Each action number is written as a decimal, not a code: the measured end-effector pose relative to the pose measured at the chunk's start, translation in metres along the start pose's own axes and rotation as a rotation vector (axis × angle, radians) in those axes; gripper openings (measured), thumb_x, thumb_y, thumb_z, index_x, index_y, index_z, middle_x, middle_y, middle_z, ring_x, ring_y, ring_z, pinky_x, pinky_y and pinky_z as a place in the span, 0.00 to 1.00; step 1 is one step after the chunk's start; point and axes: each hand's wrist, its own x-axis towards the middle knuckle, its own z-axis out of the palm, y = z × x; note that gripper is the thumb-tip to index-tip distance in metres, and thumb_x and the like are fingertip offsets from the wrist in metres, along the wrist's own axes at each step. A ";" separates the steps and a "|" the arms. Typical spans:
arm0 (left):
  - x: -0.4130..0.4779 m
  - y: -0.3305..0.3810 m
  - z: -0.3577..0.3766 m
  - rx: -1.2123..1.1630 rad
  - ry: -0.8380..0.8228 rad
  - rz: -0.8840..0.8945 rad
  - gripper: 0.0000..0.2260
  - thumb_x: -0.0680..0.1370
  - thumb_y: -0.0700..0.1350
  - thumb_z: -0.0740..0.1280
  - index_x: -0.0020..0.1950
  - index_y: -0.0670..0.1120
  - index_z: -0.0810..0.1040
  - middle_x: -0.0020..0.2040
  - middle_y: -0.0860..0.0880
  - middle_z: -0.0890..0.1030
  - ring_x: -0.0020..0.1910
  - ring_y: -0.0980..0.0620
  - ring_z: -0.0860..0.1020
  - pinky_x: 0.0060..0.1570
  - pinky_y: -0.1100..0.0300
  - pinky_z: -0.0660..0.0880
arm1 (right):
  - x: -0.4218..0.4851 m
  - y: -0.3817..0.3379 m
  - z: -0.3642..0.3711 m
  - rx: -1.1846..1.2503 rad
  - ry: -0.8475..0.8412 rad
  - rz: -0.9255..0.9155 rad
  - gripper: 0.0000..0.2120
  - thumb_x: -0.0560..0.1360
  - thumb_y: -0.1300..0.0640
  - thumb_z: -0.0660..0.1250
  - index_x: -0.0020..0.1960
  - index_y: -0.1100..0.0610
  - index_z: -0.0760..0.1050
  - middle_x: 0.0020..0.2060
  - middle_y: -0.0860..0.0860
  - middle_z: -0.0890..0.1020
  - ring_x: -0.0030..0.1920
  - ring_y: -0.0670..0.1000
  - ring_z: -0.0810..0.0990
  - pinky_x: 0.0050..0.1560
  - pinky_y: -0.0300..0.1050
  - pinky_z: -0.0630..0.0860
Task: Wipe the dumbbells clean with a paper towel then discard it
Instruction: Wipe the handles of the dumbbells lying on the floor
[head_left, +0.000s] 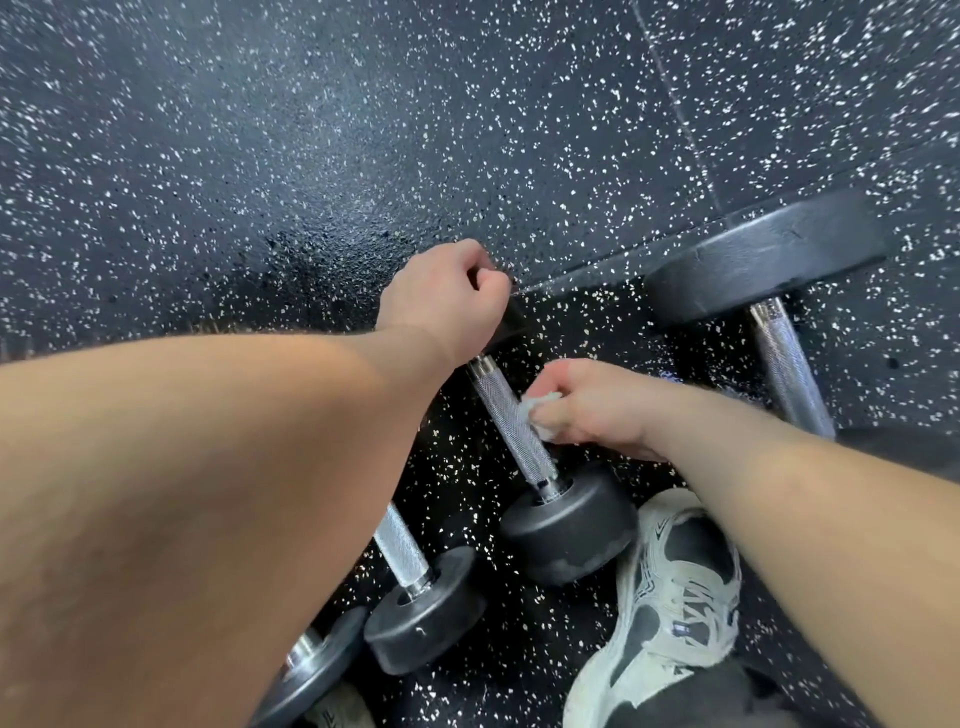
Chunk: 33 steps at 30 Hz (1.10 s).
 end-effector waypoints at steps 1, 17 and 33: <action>-0.001 -0.001 0.000 0.006 -0.011 0.006 0.12 0.72 0.54 0.56 0.44 0.54 0.77 0.42 0.54 0.79 0.43 0.46 0.77 0.45 0.52 0.77 | -0.001 -0.001 0.004 0.095 -0.043 0.017 0.03 0.77 0.66 0.64 0.47 0.61 0.74 0.43 0.59 0.77 0.46 0.55 0.74 0.56 0.58 0.76; -0.010 0.005 -0.036 0.388 -0.385 0.144 0.24 0.66 0.59 0.74 0.57 0.48 0.76 0.42 0.52 0.76 0.45 0.46 0.78 0.42 0.56 0.76 | -0.016 -0.016 0.040 -0.126 0.028 0.019 0.19 0.81 0.48 0.61 0.44 0.64 0.74 0.38 0.55 0.72 0.38 0.53 0.68 0.42 0.49 0.66; -0.006 -0.008 -0.041 0.156 -0.372 0.291 0.33 0.68 0.50 0.76 0.69 0.48 0.67 0.52 0.48 0.80 0.45 0.46 0.77 0.45 0.57 0.75 | -0.016 -0.023 0.029 -0.294 0.140 0.004 0.14 0.79 0.48 0.65 0.37 0.53 0.73 0.28 0.48 0.74 0.30 0.50 0.70 0.35 0.43 0.66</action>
